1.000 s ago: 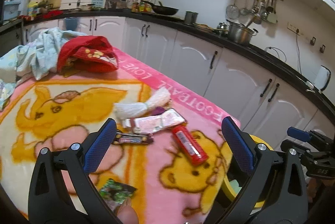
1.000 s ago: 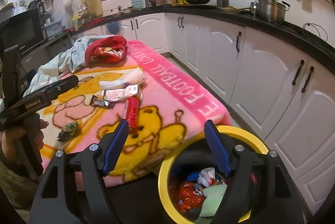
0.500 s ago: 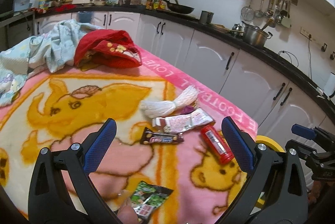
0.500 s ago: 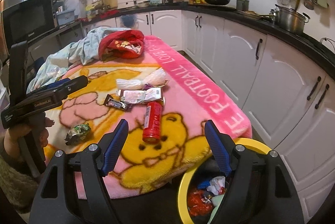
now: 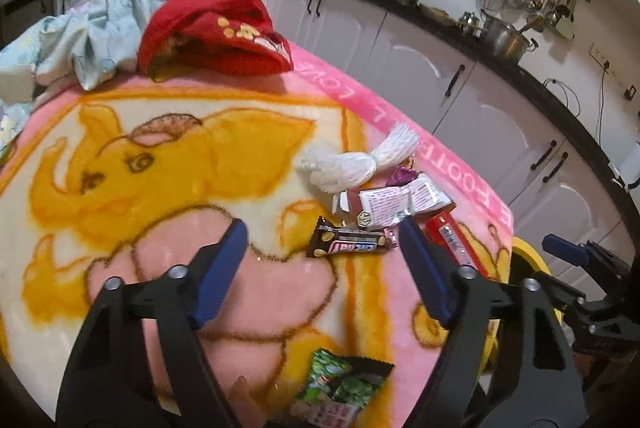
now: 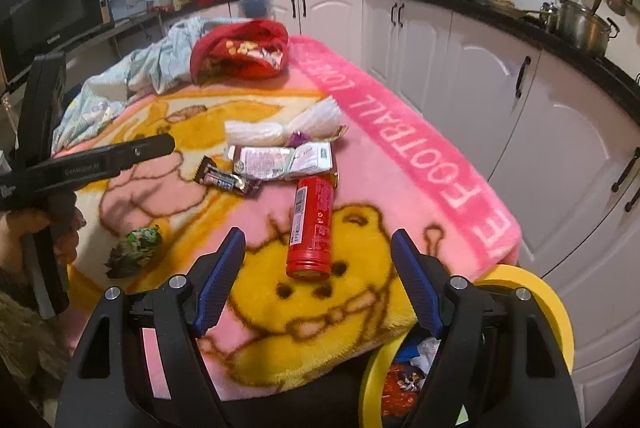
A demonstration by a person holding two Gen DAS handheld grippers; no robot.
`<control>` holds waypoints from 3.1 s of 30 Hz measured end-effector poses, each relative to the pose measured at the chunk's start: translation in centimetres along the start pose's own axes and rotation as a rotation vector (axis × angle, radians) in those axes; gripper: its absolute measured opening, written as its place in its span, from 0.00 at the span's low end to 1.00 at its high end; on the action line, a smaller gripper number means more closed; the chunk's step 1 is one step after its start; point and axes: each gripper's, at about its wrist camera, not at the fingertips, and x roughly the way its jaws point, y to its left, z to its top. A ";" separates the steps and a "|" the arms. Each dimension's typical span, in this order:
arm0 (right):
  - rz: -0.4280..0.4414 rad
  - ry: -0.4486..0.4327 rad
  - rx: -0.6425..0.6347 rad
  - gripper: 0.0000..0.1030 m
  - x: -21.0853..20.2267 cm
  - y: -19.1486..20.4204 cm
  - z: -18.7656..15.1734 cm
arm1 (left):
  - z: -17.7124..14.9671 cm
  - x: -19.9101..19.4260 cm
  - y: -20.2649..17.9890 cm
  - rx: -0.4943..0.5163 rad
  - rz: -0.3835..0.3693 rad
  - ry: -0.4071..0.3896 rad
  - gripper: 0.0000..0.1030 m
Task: Collect trash
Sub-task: 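Grasp the chocolate bar with the left tool while the right tool grasps the red can, then carry the chocolate bar and red can over the yellow bin and open both tools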
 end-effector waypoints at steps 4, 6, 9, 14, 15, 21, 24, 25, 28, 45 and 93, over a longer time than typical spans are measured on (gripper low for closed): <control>-0.002 0.030 -0.013 0.71 2.1 0.2 0.0 | 0.3 1.9 0.3 0.017 -0.030 0.057 0.58; -0.003 0.045 -0.015 0.70 3.1 0.2 0.0 | 0.4 2.9 0.2 0.033 -0.045 0.084 0.56; 0.000 0.065 -0.010 0.70 4.4 0.2 0.0 | 0.4 4.3 0.3 0.046 -0.060 0.118 0.55; 0.017 0.095 0.016 0.67 6.1 -0.1 0.0 | 0.4 6.0 0.2 0.070 -0.074 0.158 0.52; 0.021 0.100 0.020 0.66 6.4 -0.1 0.0 | 0.4 6.3 0.3 0.072 -0.077 0.163 0.52; 0.051 0.121 0.045 0.55 7.5 -0.3 -0.2 | 0.1 7.2 0.5 0.075 -0.088 0.179 0.46; 0.065 0.136 0.048 0.46 8.0 -0.3 -0.4 | 0.2 7.3 0.6 0.071 -0.092 0.179 0.39; 0.070 0.140 0.045 0.45 8.0 -0.2 -0.5 | 0.2 7.3 0.6 0.072 -0.094 0.179 0.37; 0.061 0.138 0.028 0.38 8.1 0.0 -0.8 | 0.1 7.3 0.4 0.079 -0.103 0.186 0.29; 0.064 0.133 0.002 0.32 7.1 0.7 -1.8 | -1.0 6.2 -1.1 0.163 -0.052 0.194 0.05; -0.055 -0.100 0.130 0.32 -7.3 -7.6 -3.6 | -2.2 -1.8 -13.7 0.286 -0.201 -0.004 0.04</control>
